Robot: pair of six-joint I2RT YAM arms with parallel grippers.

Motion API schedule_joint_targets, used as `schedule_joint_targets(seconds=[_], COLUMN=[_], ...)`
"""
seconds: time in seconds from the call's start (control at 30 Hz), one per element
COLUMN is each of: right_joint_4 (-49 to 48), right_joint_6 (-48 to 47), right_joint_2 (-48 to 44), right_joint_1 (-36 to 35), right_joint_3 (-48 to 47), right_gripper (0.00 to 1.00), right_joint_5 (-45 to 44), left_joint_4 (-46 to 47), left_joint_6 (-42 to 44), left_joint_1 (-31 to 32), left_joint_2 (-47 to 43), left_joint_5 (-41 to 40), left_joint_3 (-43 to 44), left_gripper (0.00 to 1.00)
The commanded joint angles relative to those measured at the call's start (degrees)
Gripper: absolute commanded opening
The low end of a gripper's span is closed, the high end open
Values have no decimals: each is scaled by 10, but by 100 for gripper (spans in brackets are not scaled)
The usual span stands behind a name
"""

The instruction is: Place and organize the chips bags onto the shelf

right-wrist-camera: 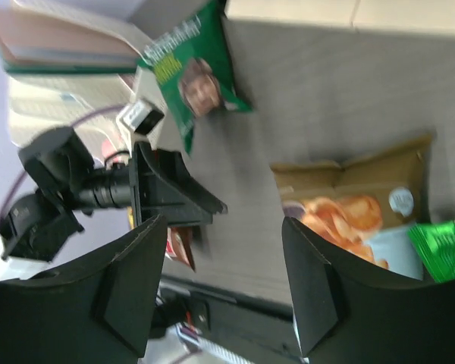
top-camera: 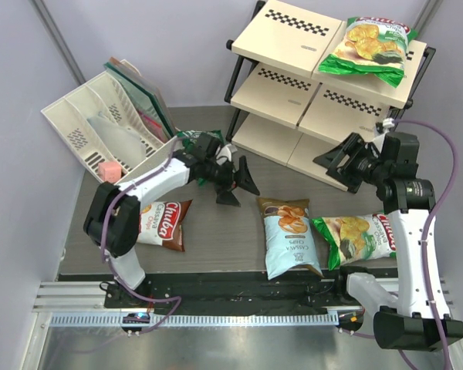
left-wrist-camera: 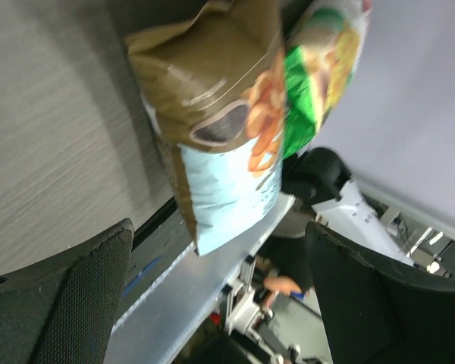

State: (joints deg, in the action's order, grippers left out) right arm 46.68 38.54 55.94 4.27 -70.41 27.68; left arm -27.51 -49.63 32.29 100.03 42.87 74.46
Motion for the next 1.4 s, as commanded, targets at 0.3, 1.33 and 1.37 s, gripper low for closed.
schedule_joint_targets(seconds=[0.3,1.33,1.37], right_joint_4=[104,51,49], right_joint_6=[-25,-61,-59], right_joint_2=[-44,124,128], right_joint_1=[-137,-188,-187], right_joint_3=[143,233,231], right_gripper=[72,61,61], right_joint_5=[-47,-20,-21], left_joint_4=[126,458,470], left_joint_6=[-43,-272,-281], left_joint_1=[85,142,143], left_joint_2=[58,196,197], left_joint_5=[81,97,100], left_joint_3=[-78,-43,-44], left_gripper=[98,45,39])
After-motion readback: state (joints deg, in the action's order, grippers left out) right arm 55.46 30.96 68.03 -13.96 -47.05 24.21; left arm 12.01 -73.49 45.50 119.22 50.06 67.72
